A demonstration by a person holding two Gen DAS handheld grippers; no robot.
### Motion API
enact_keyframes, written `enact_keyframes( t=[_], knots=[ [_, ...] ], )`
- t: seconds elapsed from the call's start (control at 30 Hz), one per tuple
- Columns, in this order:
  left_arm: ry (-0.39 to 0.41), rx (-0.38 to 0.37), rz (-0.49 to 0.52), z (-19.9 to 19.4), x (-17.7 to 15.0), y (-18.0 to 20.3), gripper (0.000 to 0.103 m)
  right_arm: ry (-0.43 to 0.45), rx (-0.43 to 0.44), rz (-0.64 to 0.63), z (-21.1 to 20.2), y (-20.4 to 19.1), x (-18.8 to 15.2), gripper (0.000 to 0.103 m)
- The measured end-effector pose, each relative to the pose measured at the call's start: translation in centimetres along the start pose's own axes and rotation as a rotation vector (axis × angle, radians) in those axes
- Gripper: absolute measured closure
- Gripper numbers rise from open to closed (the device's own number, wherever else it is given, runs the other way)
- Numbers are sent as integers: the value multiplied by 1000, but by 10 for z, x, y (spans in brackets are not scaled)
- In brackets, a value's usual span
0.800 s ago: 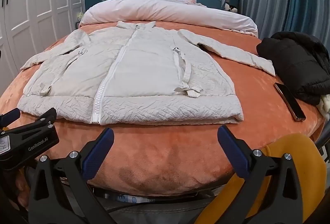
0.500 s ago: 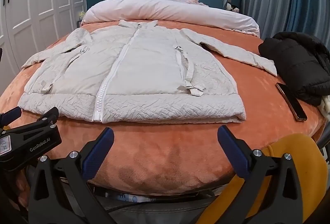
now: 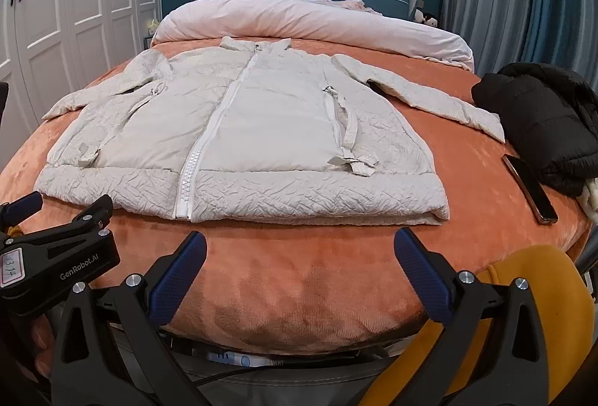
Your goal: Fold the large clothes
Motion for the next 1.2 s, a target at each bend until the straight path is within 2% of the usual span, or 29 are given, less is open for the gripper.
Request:
enact_keyframes(
  t=[1.2],
  knots=[
    [7, -15, 25, -7, -2, 6, 8, 7, 9, -16, -2, -5, -1, 5]
  ],
)
Point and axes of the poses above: each gripper's, at about its wrist camera, not at the fingertips, and z roughly the way its jaws point, y to its right, x to its top, the point moved 2 cm from there along z, roughly the way its jaws point, and after that the axes turned 10 degrees about -y, right-handed, at the moved point
